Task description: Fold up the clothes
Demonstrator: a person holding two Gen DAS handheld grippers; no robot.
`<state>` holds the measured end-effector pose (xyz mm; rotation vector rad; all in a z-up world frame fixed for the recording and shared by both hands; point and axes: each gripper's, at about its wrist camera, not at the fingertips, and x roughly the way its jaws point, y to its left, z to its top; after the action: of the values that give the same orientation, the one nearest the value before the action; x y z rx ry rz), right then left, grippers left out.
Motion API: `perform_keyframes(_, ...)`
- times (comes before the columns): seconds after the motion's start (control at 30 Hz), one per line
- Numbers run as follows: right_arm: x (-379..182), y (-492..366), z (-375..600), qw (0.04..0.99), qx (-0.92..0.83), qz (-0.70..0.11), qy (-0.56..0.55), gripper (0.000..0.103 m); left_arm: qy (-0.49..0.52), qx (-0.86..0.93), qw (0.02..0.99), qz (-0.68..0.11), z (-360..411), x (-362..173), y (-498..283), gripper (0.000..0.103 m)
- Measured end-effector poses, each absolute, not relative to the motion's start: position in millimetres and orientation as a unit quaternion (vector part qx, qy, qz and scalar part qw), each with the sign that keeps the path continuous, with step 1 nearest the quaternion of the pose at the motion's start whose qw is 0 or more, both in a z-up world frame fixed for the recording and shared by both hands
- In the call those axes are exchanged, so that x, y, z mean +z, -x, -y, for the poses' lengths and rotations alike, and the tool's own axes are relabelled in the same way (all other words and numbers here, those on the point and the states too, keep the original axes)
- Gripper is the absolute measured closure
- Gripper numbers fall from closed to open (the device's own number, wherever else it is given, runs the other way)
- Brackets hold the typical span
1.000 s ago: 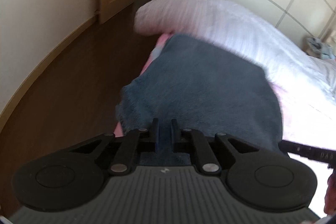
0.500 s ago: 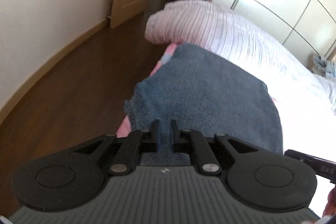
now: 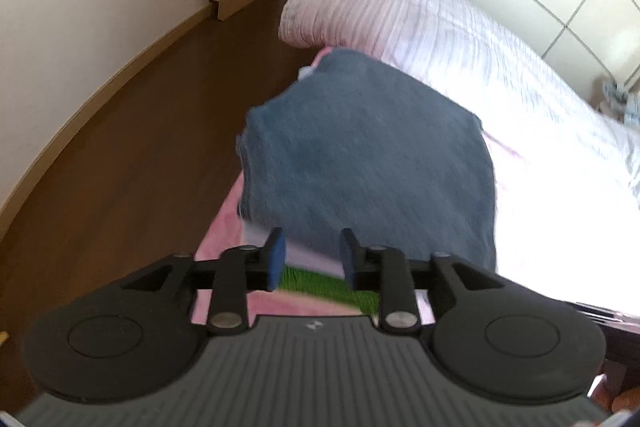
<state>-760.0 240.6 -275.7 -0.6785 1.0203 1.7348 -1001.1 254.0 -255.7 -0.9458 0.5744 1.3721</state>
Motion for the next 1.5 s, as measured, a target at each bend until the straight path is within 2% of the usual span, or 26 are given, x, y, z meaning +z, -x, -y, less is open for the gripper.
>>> perform_keyframes(0.07, -271, 764, -227, 0.481, 0.713, -0.413, 0.3, 0.059, 0.411, 0.6, 0.63, -0.272, -242, -248, 992, 0.067)
perform_keyframes(0.13, -265, 764, -212, 0.477, 0.714, -0.402, 0.317, 0.046, 0.4, 0.603, 0.621, -0.302, -225, -242, 981, 0.064)
perform_keyframes(0.23, -257, 759, -188, 0.47, 0.721, -0.397, 0.319, 0.041, 0.372, 0.614, 0.606, -0.344, -197, -231, 961, 0.059)
perform_keyframes(0.4, -229, 738, -153, 0.473, 0.738, -0.371, 0.306, 0.04, 0.325, 0.638, 0.594, -0.367, -156, -207, 930, 0.052)
perform_keyframes(0.47, -216, 728, -140, 0.476, 0.745, -0.356, 0.301, 0.04, 0.308, 0.653, 0.593, -0.357, -141, -194, 917, 0.04)
perform_keyframes(0.57, -198, 711, -123, 0.48, 0.756, -0.337, 0.29, 0.04, 0.288, 0.684, 0.584, -0.329, -116, -173, 898, 0.032)
perform_keyframes(0.73, -175, 673, -99, 0.475, 0.774, -0.317, 0.273, 0.04, 0.298, 0.71, 0.575, -0.277, -79, -149, 865, 0.032)
perform_keyframes(1.1, -167, 588, -78, 0.411, 0.79, -0.325, 0.319, 0.04, 0.35, 0.738, 0.514, -0.262, -12, -146, 792, 0.032)
perform_keyframes(1.5, -185, 564, -68, 0.361, 0.798, -0.308, 0.371, 0.04, 0.37, 0.75, 0.48, -0.263, 25, -153, 746, 0.032)
